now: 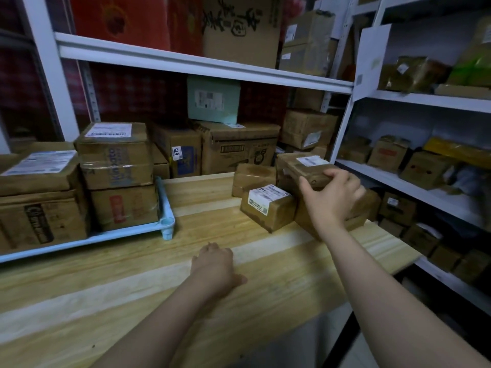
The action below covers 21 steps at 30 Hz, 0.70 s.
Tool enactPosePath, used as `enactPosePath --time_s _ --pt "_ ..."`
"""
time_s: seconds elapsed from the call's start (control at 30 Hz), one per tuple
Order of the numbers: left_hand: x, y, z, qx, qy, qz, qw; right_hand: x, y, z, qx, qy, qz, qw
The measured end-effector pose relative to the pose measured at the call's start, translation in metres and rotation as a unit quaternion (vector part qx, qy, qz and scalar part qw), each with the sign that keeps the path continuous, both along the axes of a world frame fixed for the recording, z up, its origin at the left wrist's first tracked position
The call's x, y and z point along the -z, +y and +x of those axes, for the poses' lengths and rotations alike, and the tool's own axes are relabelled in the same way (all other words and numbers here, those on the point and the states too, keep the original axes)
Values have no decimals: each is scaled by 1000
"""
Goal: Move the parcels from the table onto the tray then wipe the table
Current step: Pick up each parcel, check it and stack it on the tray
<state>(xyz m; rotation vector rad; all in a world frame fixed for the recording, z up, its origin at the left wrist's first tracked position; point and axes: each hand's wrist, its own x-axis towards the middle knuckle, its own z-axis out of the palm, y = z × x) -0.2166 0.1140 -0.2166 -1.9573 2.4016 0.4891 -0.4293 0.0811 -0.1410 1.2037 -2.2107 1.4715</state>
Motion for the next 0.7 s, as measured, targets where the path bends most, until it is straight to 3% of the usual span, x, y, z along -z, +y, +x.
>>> enactPosePath --time_s 0.1,0.2,0.27,0.33,0.4,0.43,0.7 --pt "-4 4 7 -20 95 -15 995 11 20 19 -161 -105 -56 980" --pt "-15 2 21 -88 324 -17 942 22 44 35 -300 -248 -71 918" --pt "-24 0 33 -160 478 -27 863 29 53 43 -363 -308 -75 876" --pt "-35 -3 42 -232 629 -3 742 35 55 48 -383 -341 -72 855" --pt "-45 -1 53 -276 727 42 628 46 54 53 -395 -378 -63 835" --pt "-48 -1 58 -288 743 45 603 52 53 54 -403 -391 -59 825" --pt "-38 10 79 -306 722 -29 620 65 52 79 -426 -494 -67 755"
